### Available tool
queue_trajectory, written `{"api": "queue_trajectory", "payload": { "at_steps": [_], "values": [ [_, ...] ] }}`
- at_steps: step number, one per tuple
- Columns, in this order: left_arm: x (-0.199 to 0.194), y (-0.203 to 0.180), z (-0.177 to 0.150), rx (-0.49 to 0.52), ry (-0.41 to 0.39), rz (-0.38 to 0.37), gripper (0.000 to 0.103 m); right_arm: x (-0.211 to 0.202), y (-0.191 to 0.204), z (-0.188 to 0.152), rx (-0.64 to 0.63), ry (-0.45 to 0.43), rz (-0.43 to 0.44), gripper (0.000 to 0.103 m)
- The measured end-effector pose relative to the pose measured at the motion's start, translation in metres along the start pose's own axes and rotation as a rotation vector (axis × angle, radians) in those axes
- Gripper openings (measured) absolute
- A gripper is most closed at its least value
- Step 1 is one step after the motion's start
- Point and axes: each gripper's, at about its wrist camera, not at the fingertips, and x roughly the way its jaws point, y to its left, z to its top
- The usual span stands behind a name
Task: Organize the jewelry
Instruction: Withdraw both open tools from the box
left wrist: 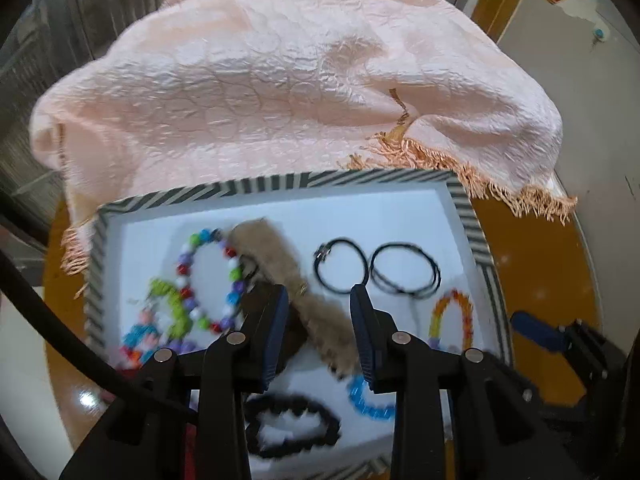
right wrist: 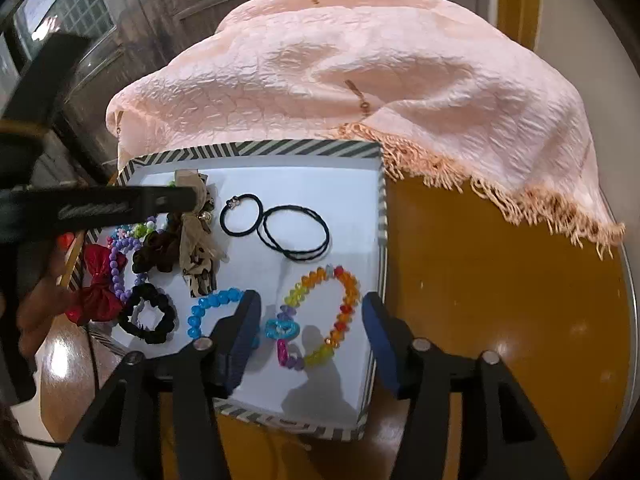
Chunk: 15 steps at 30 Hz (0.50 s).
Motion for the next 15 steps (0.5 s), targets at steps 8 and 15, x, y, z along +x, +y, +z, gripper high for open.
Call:
{"api": "queue_trajectory", "payload": {
  "at_steps": [8,15],
  "values": [
    [-0.033,0.016,-0.051,-0.047,-0.024,0.071,0.025,-0.02,0.014,-0.019,0.039,-0.032,-0.018,0.068],
    [-0.064,0.022,-0.089,-0.054,-0.081,0.163,0.025,-0.027,0.034,-0.036,0.055,-0.037,0.002,0.073]
  ]
}}
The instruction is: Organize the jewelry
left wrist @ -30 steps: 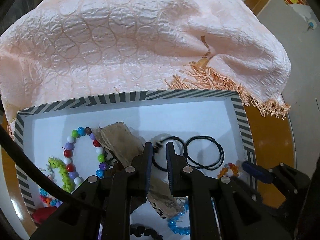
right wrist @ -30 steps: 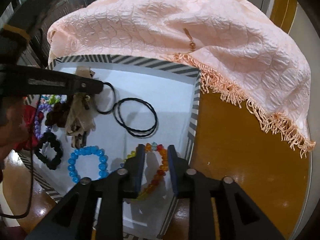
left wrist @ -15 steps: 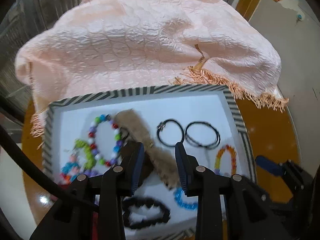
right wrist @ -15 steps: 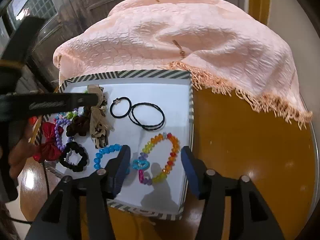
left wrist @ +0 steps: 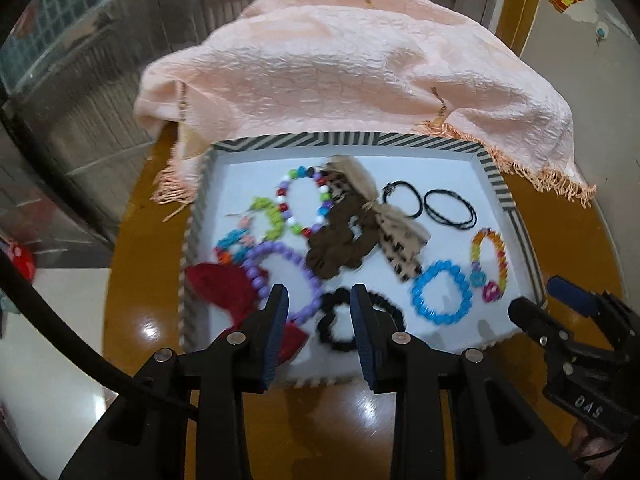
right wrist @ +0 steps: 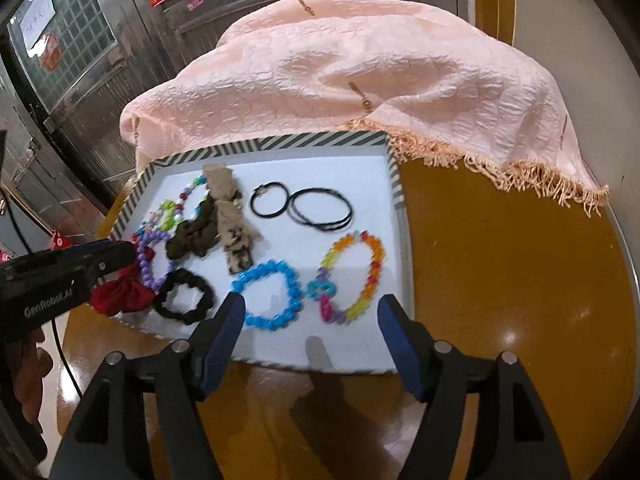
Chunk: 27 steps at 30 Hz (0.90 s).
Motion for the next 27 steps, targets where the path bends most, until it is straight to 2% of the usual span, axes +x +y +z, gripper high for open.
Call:
{"api": "queue_trajectory", "payload": {
  "at_steps": [3,13,27],
  "values": [
    [-0.011,0.004,-0.012,0.013,-0.014,0.02,0.025,-0.003,0.008,-0.005,0.0,0.002,0.01,0.073],
    [-0.037,0.021,-0.033,-0.024,-0.044,0.021,0.025,-0.018,0.033,-0.013,-0.029,-0.026,0.025,0.076],
    [-0.052,0.026,-0.04,-0.028,-0.072,0.025,0.025,-0.028,0.045,-0.018,-0.044,-0.048,0.021,0.077]
  ]
}}
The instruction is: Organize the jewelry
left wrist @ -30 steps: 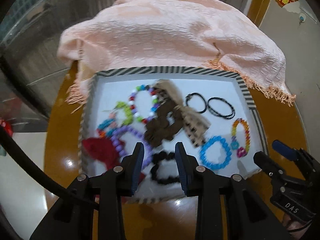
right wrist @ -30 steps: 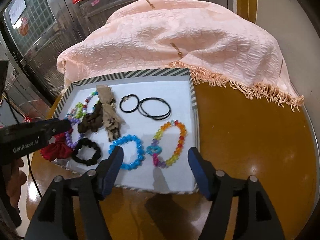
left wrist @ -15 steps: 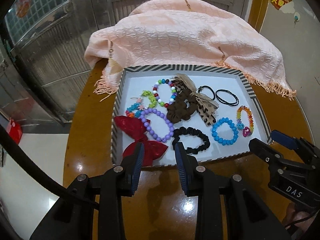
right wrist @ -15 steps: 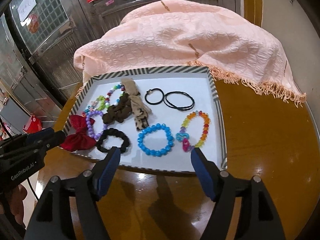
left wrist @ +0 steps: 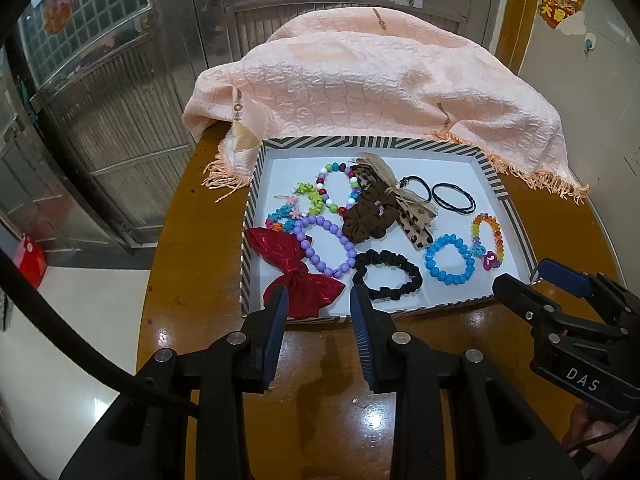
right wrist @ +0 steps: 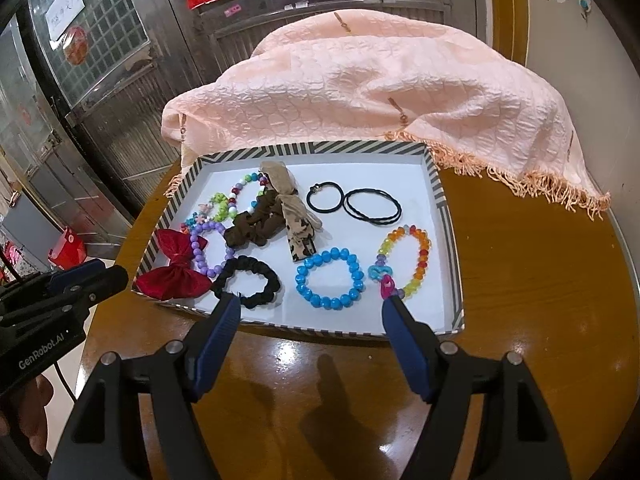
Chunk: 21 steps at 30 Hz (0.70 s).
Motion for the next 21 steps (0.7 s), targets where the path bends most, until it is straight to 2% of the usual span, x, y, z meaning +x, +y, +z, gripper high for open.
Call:
{"api": "queue_trajectory", "payload": {
  "at_steps": [21],
  "values": [
    [-0.0027,-0.004,0.0014,0.003,-0.009,0.001,0.025,0.0004,-0.0014,0.0013,-0.01,0.013,-0.003,0.077]
  ]
}}
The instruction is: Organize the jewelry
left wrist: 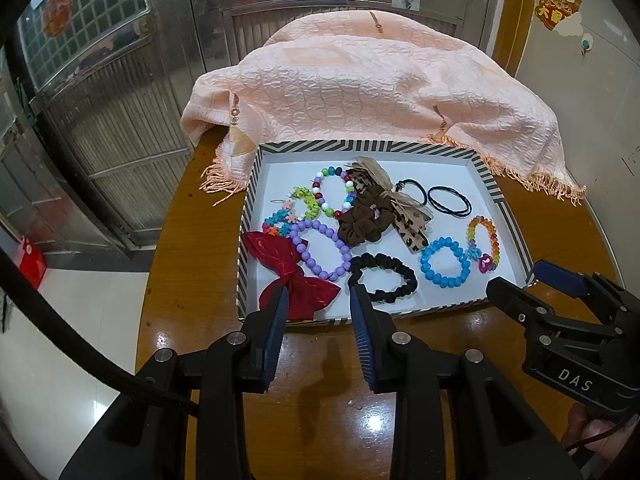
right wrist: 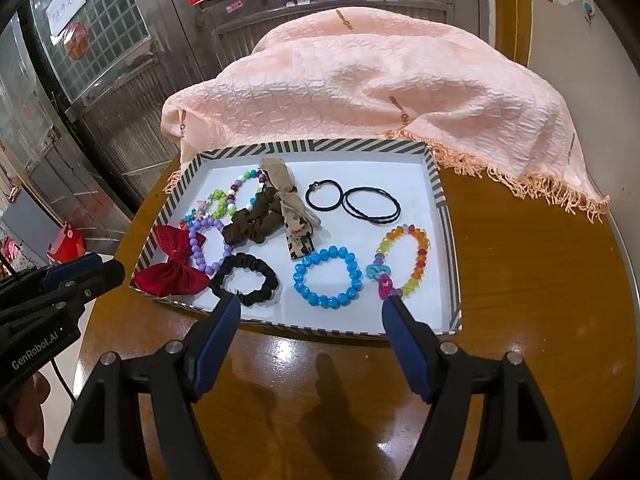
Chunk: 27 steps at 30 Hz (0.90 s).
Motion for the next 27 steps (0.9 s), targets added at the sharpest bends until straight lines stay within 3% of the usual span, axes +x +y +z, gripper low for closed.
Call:
{"api": "queue_trajectory", "payload": {
  "at_steps": [27],
  "values": [
    [0.0058,-0.0016,-0.0001,0.004,0.013,0.001,0.025,0.0049,0.0001,0.0017,-0.004,0.018,-0.008,0.077]
  ]
}}
